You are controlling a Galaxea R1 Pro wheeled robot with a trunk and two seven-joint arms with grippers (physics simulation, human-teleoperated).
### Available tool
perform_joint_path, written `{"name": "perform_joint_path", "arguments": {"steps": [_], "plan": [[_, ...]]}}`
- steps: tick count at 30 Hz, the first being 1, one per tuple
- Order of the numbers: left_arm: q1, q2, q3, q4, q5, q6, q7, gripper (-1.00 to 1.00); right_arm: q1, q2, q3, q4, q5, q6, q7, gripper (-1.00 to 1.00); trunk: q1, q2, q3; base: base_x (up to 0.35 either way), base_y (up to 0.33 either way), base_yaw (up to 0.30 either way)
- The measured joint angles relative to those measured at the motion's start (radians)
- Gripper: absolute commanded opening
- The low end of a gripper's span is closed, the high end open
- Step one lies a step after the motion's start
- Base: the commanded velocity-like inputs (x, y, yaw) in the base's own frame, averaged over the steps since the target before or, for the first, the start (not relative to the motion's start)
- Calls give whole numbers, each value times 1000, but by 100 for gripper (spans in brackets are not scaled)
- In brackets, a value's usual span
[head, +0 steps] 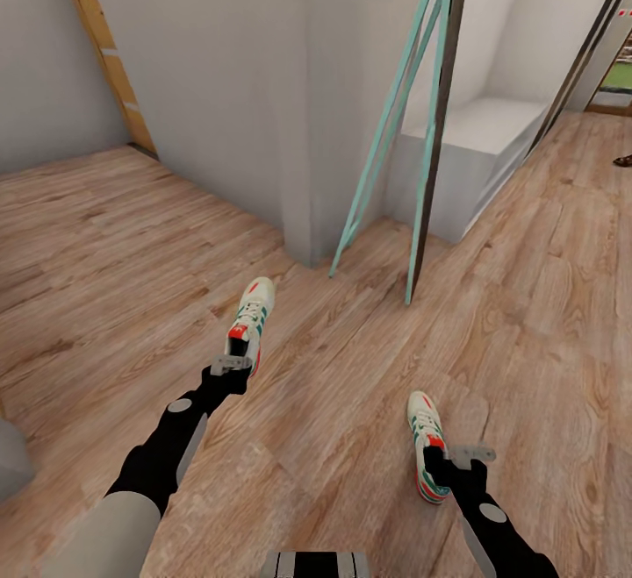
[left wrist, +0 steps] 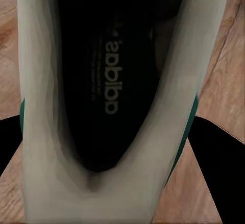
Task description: Pick up the two gym shoes and the two sandals from the corridor floor and place them onto the hallstand (shoe rack) in the corridor, making sure they are on the rack and not on the floor. Arrange them so the two gym shoes are next to each other and the two sandals are next to each other.
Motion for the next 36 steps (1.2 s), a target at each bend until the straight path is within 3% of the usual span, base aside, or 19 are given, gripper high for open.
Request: {"name": "perform_joint_path", "arguments": {"steps": [22,30,36], "plan": [[-16,-7,4,-17,4,7,-5,-100,0,-1,0,-8,0,-1,2,100,10,-5,-120,0,0,0],[-16,-8,5,-168,5,133,-6,-100,0,-1,0,-8,0,-3,2,100,13,-7,-163,0,0,0],[-10,-6,3,-204,3,164,-8,-100,0,-1,0,-8,0,-3,2,100,16,-8,-196,0,0,0]]}}
